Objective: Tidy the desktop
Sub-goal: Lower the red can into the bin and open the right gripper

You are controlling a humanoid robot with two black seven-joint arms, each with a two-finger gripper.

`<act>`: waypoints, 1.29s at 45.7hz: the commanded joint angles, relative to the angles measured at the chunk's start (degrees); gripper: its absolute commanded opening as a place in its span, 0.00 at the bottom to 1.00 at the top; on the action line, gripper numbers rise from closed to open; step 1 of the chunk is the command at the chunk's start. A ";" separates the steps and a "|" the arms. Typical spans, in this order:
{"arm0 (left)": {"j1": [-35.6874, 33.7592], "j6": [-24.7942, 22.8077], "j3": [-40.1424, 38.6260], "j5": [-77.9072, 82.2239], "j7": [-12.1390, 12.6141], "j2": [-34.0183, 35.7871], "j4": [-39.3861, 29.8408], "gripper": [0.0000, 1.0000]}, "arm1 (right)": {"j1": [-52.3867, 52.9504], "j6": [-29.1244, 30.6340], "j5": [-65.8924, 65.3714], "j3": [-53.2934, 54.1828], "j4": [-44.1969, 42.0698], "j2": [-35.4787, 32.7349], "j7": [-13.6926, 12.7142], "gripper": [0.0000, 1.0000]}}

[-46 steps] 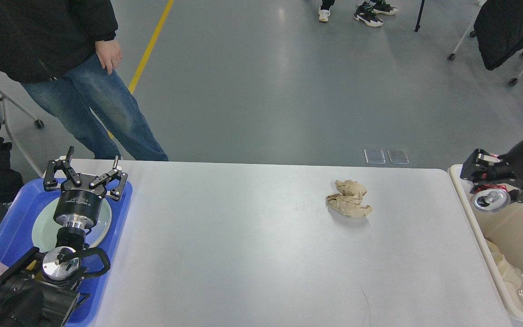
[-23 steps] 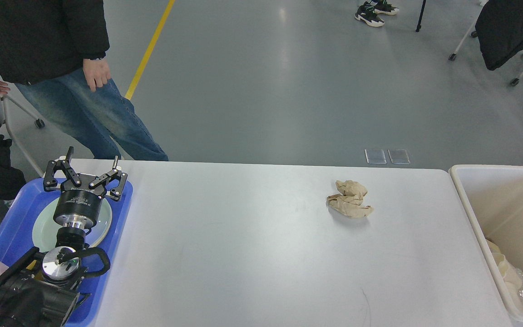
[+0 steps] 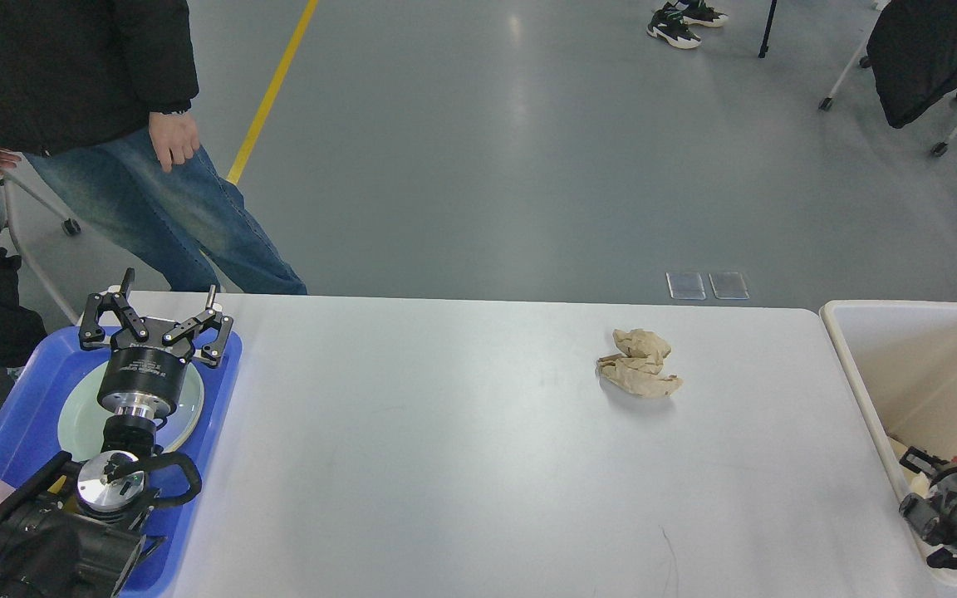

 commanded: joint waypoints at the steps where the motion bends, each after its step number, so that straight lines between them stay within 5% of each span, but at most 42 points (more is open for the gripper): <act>1: -0.05 0.04 0.07 -0.02 0.01 0.01 0.01 0.96 | -1.95 -1.04 0.00 0.01 -0.20 0.69 -0.01 0.00; 13: 0.04 0.04 0.07 -0.02 0.01 0.01 0.01 0.96 | -2.48 -1.75 0.00 0.19 -0.20 0.08 -0.01 0.00; 14: -0.05 0.04 -0.01 -0.02 0.01 0.01 0.01 0.96 | -2.40 -2.01 0.00 0.19 -0.20 0.08 -0.01 0.07; 18: 0.04 -0.05 -0.01 -0.02 0.01 0.01 0.01 0.96 | -2.13 -4.90 0.09 0.45 -0.20 -0.27 -0.01 0.71; 21: -0.05 0.04 0.07 -0.02 0.01 -0.08 0.01 0.96 | -2.13 -7.54 0.09 0.45 0.06 -1.06 -0.09 0.99; 44: -0.05 -0.05 -0.01 -0.02 0.01 0.01 -0.07 0.96 | 5.42 -3.78 0.09 0.89 4.88 -4.40 -0.27 1.00; 59: -0.05 0.04 -0.01 -0.02 0.01 -0.08 -0.07 0.96 | 32.74 19.94 -0.88 -5.17 25.01 -12.14 -0.80 1.00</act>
